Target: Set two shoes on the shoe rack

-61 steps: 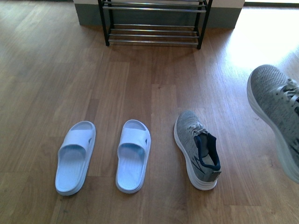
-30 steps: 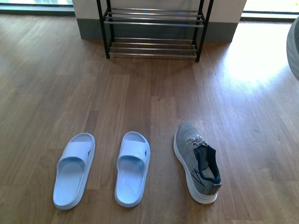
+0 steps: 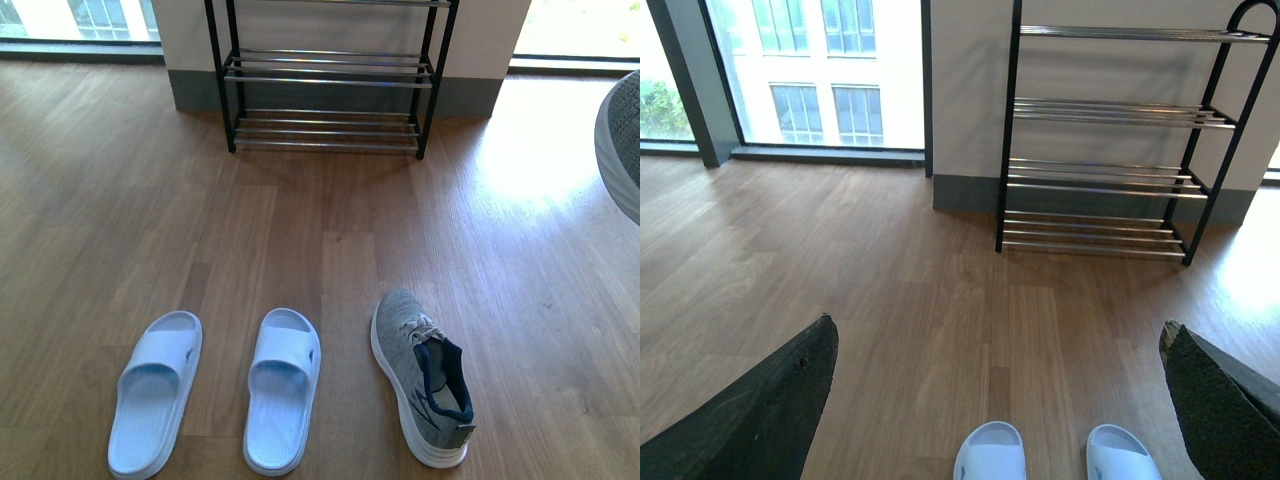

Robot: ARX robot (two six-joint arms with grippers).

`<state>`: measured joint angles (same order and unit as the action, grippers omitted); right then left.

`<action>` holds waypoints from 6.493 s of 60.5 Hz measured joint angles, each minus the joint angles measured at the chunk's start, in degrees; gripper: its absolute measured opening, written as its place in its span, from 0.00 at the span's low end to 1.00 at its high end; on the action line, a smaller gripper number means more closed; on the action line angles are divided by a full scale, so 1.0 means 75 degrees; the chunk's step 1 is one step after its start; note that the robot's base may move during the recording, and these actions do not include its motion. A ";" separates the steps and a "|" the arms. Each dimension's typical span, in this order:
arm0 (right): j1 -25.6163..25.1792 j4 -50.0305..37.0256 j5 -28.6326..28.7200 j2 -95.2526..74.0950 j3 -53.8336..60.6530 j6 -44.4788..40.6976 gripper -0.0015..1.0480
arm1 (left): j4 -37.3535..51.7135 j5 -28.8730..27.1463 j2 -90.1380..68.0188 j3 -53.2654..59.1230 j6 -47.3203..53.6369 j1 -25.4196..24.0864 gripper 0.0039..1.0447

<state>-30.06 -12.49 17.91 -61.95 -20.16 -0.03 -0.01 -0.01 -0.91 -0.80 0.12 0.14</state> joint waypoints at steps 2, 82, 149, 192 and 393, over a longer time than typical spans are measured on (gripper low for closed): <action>0.0000 0.0000 0.0000 0.0000 0.0000 0.0000 0.01 | 0.0000 0.0000 0.0000 0.0000 0.0000 0.0000 0.91; -0.0038 0.0017 -0.0003 0.0023 0.0015 0.0000 0.01 | 0.0000 0.0006 0.0000 0.0000 0.0000 -0.0009 0.91; -0.0032 0.0017 -0.0009 0.0023 0.0015 0.0000 0.01 | 0.1148 -0.2340 -1.5775 -0.6831 -0.0280 0.4252 0.91; -0.0032 0.0017 -0.0009 0.0023 0.0015 0.0000 0.01 | -0.0842 -0.2302 -1.9695 -1.0028 -0.3276 0.4919 0.91; -0.0032 0.0017 -0.0017 0.0023 0.0015 0.0000 0.01 | 0.0673 -0.3311 -1.7523 -0.7385 -0.1163 0.3427 0.03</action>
<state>-30.30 -12.36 17.78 -61.78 -20.05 -0.03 5.04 -24.84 -132.33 -56.18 -8.60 25.85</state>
